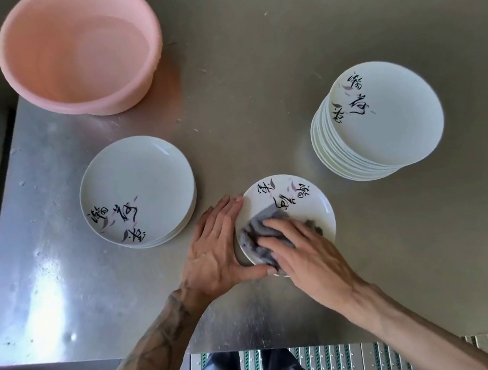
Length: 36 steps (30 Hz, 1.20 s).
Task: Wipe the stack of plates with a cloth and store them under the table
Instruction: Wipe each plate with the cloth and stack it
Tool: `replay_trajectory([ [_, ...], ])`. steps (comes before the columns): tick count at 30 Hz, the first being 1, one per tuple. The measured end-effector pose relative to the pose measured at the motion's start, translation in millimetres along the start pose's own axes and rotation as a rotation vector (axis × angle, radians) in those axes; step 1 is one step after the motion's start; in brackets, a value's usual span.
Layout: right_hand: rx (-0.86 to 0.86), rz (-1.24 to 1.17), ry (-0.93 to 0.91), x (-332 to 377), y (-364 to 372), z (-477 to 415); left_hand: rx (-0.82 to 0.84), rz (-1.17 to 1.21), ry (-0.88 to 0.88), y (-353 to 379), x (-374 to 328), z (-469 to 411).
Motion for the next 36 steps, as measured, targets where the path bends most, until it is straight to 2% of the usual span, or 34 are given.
replay_trajectory([
  [5,-0.073,0.074,0.234,-43.4,-33.1,33.4,0.012,-0.019,0.0,0.3,-0.4,0.4],
  [9,0.004,0.053,0.175,-21.5,-17.7,45.8,0.018,-0.042,0.022,-0.5,-3.0,0.5],
  [14,-0.117,0.1,0.286,-53.7,-38.7,15.0,0.003,-0.037,0.017,-1.2,-2.4,0.2],
  [19,-0.072,0.001,0.129,-23.7,-14.5,-36.2,0.005,-0.028,0.013,0.3,-1.3,0.7],
  [24,0.038,-0.024,-0.04,1.4,16.8,-12.9,0.003,-0.021,0.009,1.2,-0.9,0.1],
  [28,-0.05,0.018,0.073,-30.0,-15.1,-37.6,0.015,-0.024,-0.004,3.2,0.0,-0.4],
  [32,-0.083,0.076,0.251,-48.0,-34.3,0.2,0.009,-0.022,-0.013,2.6,0.0,0.1],
  [36,0.023,-0.004,0.197,-24.0,-15.1,43.2,0.004,-0.03,0.013,2.2,-0.5,-0.5],
])
Point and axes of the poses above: each hand's wrist, its own z-axis away from the middle knuckle, its own y-axis out of the palm, x = y × z, the point moved 10 cm from there along -z, towards the middle knuckle, and after that the axes turned 9 degrees about -z, right-handed, at the moved point
